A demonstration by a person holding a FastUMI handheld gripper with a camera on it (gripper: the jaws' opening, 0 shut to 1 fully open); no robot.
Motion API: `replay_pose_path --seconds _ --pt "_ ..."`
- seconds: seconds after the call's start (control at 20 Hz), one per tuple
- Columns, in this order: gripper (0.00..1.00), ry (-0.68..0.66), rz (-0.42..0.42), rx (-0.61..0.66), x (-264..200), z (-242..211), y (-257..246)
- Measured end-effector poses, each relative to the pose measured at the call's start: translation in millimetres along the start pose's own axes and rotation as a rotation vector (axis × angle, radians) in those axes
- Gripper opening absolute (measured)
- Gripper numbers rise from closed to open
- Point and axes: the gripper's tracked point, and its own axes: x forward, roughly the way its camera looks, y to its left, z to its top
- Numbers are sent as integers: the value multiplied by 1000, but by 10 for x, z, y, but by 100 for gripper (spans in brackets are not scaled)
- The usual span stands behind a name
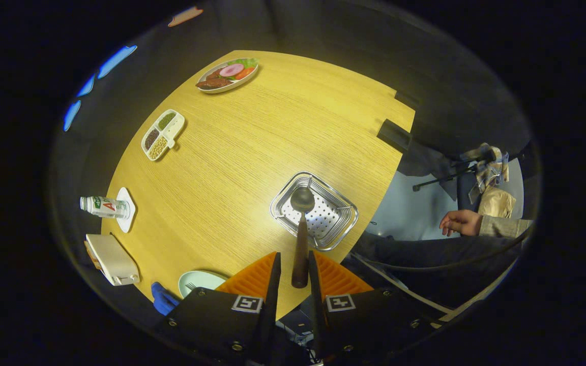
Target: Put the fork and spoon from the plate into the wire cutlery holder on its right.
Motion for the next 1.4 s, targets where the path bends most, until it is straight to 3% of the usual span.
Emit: replay_pose_path --seconds 0.5,0.9,1.1,1.4 --pt "31 -147 -4 -161 -419 -79 97" --pt "31 -540 120 -393 -995 62 750" --pt "31 -746 226 -481 -1438 27 1142" --pt "31 -956 339 -601 -1988 -194 1564"
